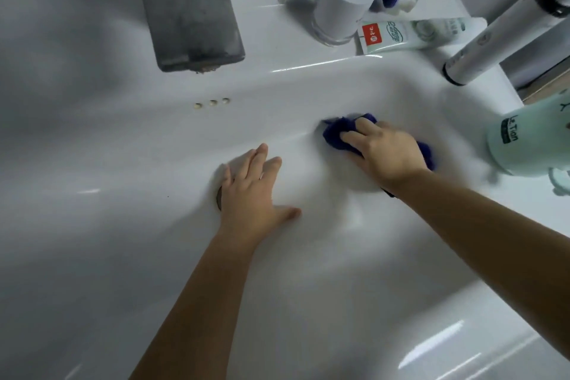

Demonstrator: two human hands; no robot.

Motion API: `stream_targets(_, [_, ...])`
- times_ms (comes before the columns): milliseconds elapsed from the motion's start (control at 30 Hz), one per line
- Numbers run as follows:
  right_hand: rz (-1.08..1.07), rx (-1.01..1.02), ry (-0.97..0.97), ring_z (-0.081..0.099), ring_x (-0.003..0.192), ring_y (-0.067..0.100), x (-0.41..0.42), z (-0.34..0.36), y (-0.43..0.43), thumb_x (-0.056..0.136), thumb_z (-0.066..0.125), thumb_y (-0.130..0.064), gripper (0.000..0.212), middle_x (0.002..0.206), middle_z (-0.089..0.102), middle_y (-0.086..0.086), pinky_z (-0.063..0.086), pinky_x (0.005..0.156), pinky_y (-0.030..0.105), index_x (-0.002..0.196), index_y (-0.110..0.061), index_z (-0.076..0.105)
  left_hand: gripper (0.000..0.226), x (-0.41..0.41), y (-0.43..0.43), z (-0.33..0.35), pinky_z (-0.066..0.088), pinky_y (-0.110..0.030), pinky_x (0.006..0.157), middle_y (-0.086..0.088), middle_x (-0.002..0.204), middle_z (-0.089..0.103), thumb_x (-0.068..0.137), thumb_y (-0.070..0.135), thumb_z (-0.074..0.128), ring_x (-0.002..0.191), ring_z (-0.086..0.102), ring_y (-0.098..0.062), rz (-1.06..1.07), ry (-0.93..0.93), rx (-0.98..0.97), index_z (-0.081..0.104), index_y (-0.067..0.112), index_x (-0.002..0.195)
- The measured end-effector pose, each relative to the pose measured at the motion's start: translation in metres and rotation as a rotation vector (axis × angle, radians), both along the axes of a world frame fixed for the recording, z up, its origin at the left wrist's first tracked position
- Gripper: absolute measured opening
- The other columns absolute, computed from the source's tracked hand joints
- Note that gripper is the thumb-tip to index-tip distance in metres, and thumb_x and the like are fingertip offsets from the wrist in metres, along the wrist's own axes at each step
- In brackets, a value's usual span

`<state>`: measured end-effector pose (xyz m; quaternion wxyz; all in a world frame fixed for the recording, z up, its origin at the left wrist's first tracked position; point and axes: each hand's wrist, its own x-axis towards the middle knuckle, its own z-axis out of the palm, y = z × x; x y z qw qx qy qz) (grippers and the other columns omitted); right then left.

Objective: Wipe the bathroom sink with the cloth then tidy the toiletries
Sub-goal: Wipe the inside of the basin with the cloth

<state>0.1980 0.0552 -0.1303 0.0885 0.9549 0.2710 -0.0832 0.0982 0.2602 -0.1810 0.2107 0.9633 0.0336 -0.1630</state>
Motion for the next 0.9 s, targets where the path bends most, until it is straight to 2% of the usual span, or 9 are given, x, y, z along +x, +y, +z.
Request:
stream_targets(100, [0.075,0.133,0.215,0.065,0.079,0.03,-0.063,0.023,-0.034,0.081,0.066,-0.022,0.022,0.099,0.064,0.005,0.05,0.057,0.034,0.103,-0.019,0.066,0.093,-0.001,0.0,0.002,-0.005,-0.044,0.113,0.009,0.156,-0.009,0.072,0.065,0.059,0.141,-0.009,-0.008,0.0,0.013,-0.005,0.014,0.03,0.145])
stream_targets(200, [0.056,-0.078,0.432,0.061,0.095,0.02,-0.084,0.04,-0.051,0.087,0.055,-0.035,0.023,0.107,0.061,-0.007,0.046,0.072,0.029,0.108,-0.028,0.062,0.092,-0.001,-0.001,0.004,-0.005,-0.044,0.113,0.009,0.156,-0.008,0.072,0.064,0.059,0.141,-0.009,-0.008,0.003,0.01,-0.007,0.015,0.029,0.145])
stream_targets(333, [0.241,0.01,0.167,0.062,0.066,0.032,-0.038,0.005,-0.021,0.083,0.051,-0.021,0.018,0.084,0.062,0.011,0.042,0.046,0.03,0.09,-0.011,0.066,0.093,0.002,0.001,-0.002,-0.003,-0.047,0.113,0.008,0.156,-0.007,0.07,0.064,0.061,0.141,-0.006,-0.008,0.008,-0.007,-0.006,0.016,0.03,0.145])
stream_targets(433, [0.02,0.106,-0.015,0.059,0.072,0.039,0.003,-0.014,0.014,0.084,0.058,-0.014,0.019,0.097,0.06,0.019,0.042,0.051,0.037,0.099,-0.005,0.063,0.095,0.002,0.002,-0.004,-0.005,-0.046,0.112,0.01,0.156,-0.008,0.069,0.066,0.06,0.141,-0.007,-0.006,0.015,0.0,-0.006,0.015,0.032,0.145])
stream_targets(533, [-0.008,0.124,0.087,0.06,0.085,0.037,-0.021,-0.007,0.002,0.085,0.059,-0.018,0.027,0.113,0.06,0.011,0.041,0.062,0.034,0.112,-0.012,0.061,0.094,0.0,0.002,-0.003,-0.006,-0.046,0.112,0.011,0.155,-0.008,0.069,0.064,0.062,0.141,-0.008,-0.005,0.016,-0.003,-0.016,0.016,0.032,0.145])
stream_targets(633, [0.029,0.163,0.335,0.065,0.087,0.028,-0.081,0.015,-0.026,0.082,0.062,-0.024,0.028,0.107,0.066,0.0,0.041,0.066,0.026,0.109,-0.021,0.063,0.092,-0.001,0.002,-0.002,-0.005,-0.045,0.112,0.012,0.155,-0.007,0.07,0.064,0.061,0.141,-0.008,-0.005,0.023,-0.014,-0.018,0.017,0.032,0.144])
stream_targets(700, [0.06,0.103,0.34,0.063,0.088,0.029,-0.082,0.013,-0.03,0.084,0.057,-0.025,0.026,0.105,0.065,0.001,0.046,0.067,0.03,0.11,-0.021,0.061,0.092,0.0,0.002,0.0,-0.005,-0.045,0.112,0.012,0.155,-0.008,0.07,0.064,0.061,0.141,-0.008,-0.005,0.018,-0.008,-0.017,0.017,0.032,0.144])
stream_targets(767, [0.14,0.075,0.225,0.062,0.084,0.035,-0.052,-0.002,-0.016,0.085,0.054,-0.019,0.024,0.106,0.062,0.011,0.051,0.061,0.038,0.108,-0.014,0.06,0.093,0.001,0.002,-0.001,-0.006,-0.045,0.112,0.012,0.155,-0.009,0.07,0.064,0.061,0.141,-0.008,-0.004,0.011,0.001,-0.011,0.015,0.033,0.145])
stream_targets(900, [-0.122,0.087,-0.097,0.054,0.081,0.038,0.009,-0.02,0.023,0.09,0.05,-0.015,0.022,0.105,0.054,0.017,0.034,0.051,0.036,0.109,-0.006,0.053,0.093,0.0,0.003,-0.003,-0.007,-0.045,0.112,0.013,0.155,-0.009,0.07,0.066,0.06,0.14,-0.008,-0.004,0.007,-0.002,-0.005,0.014,0.034,0.145])
